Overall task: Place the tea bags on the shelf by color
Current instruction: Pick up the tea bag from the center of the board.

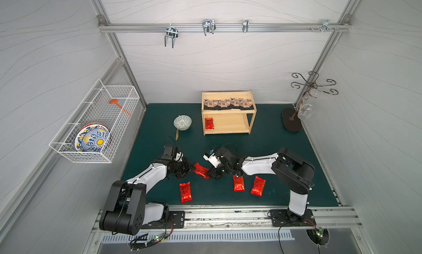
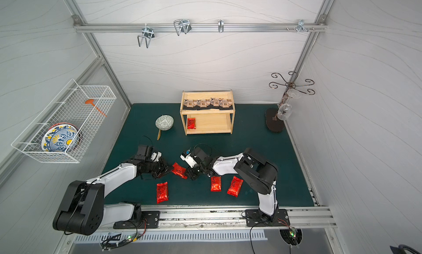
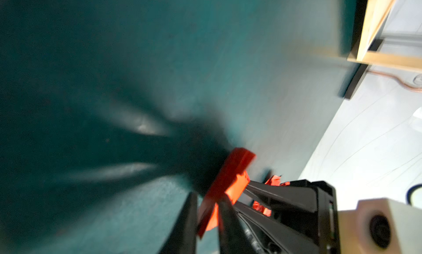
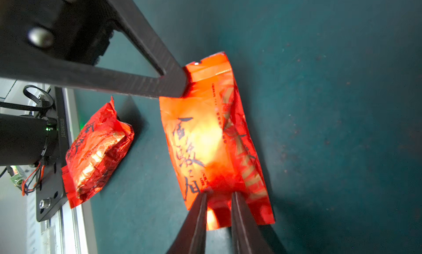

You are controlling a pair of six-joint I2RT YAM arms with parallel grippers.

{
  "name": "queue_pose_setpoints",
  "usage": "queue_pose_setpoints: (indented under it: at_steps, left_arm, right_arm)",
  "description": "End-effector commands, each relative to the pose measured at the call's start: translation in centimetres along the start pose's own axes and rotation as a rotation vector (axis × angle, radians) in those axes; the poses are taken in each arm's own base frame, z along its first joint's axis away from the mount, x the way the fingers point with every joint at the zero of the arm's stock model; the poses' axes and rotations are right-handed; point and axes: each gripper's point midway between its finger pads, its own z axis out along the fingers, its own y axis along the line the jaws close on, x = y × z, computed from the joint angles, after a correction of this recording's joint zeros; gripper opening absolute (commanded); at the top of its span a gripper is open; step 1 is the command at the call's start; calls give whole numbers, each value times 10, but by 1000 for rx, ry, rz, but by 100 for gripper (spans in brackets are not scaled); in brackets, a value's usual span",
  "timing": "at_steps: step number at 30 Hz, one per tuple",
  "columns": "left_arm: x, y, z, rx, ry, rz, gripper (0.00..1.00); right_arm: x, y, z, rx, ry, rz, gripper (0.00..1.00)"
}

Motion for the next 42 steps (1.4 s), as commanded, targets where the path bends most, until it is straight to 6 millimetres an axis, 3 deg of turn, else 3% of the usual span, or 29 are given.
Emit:
queue_pose_setpoints:
  at_steps: [1, 6, 12, 16, 20, 25, 27, 34, 42]
  left_arm:
    - [-7, -7, -6, -7, -28, 29, 9]
    - [-9, -12, -13, -1, -57, 51, 2]
    - [-11, -31, -23, 65, -90, 93, 0]
    - [-13, -57, -34, 181, -114, 127, 0]
    - [-15, -77, -42, 262, -127, 155, 0]
    - [-18, -93, -46, 320, -125, 167, 0]
    - [-20, -100, -48, 348, -124, 169, 0]
    - [-27, -135, -53, 483, -130, 174, 0]
    - [-22, -183, -55, 658, -87, 210, 0]
  right_arm:
    - [-4, -1, -3, -11, -5, 25, 26]
    - [-18, -2, -21, 3, -58, 26, 33]
    - [-56, -7, -71, 135, -216, 8, 41]
    - [-77, -48, -116, 376, -352, 218, 51]
    - [-84, -78, -142, 336, -412, 457, 51]
    - [-83, -108, -153, 159, -330, 685, 45]
    - [-83, -110, -155, 60, -309, 713, 37]
    - [-85, -90, -171, -78, -470, 732, 47]
    - [-97, -78, -168, -258, -542, 862, 53]
